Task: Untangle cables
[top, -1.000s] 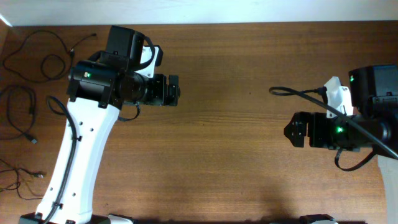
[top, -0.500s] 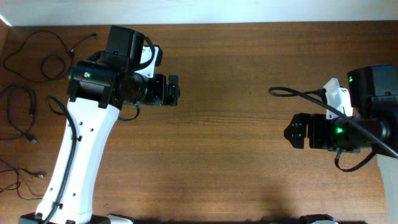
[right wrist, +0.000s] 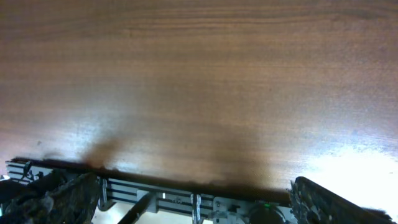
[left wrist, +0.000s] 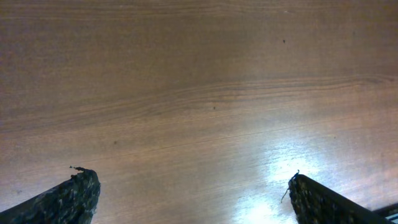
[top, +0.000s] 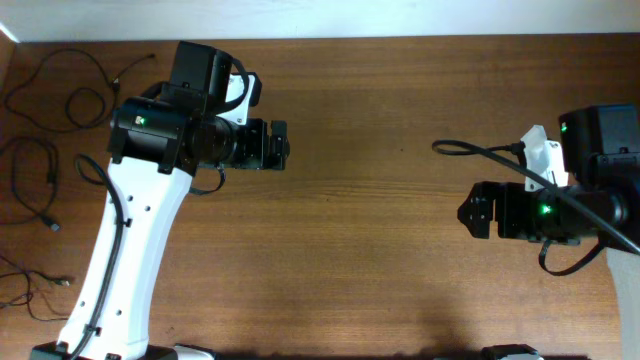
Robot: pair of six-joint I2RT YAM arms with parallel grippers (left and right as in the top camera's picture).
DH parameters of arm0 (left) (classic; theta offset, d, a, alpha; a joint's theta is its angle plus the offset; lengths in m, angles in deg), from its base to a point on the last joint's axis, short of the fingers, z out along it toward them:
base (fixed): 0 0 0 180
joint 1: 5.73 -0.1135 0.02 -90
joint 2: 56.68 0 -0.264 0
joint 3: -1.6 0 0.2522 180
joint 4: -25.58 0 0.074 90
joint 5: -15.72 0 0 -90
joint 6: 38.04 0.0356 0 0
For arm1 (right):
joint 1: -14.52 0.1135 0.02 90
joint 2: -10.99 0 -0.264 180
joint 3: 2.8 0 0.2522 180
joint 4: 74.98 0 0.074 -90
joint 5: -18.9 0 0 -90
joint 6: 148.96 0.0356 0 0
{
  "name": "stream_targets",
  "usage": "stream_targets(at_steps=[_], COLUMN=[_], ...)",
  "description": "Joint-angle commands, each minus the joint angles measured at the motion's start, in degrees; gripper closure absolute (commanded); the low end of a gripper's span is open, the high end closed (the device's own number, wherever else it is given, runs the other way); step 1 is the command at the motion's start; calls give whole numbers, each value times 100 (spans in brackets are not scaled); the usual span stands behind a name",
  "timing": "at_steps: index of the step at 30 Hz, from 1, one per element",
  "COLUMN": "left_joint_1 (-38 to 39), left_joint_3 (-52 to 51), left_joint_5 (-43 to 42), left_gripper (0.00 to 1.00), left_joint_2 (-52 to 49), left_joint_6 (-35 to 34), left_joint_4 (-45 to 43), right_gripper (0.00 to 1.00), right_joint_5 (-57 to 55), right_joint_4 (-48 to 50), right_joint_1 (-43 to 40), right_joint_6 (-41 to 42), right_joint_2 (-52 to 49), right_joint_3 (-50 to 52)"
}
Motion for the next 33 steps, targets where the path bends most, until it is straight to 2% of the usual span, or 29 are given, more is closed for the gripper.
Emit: stream_targets(at_steps=[1,6,10,15,23,29,33], left_joint_1=[11,13,13,13,13,13,13], left_joint_3=[11,11,11,11,11,11,11], left_joint_5=[44,44,44,44,44,44,44], left_gripper=[1,1,1,1,1,1,1], left_joint_2=[17,17,17,17,17,17,17], left_joint_6=[72,72,72,72,72,72,72], left_joint_4=[7,7,7,7,7,7,7], right_gripper=[2,2,2,2,2,2,2], right_joint_5=[-254,-282,-380,-409,-142,74,153], right_joint_4=[321,942,1762,3504,5560,7206,8640], right_joint_1=[-15,-17,-17,-208,-782,-929,-927], right_joint_6=[-66,-125,-262,-566,-584,-584,-581], right_joint_2=[74,680,1513,3042,5276,6236,6789], right_joint_3=[79,732,1843,3654,6107,7698,8767])
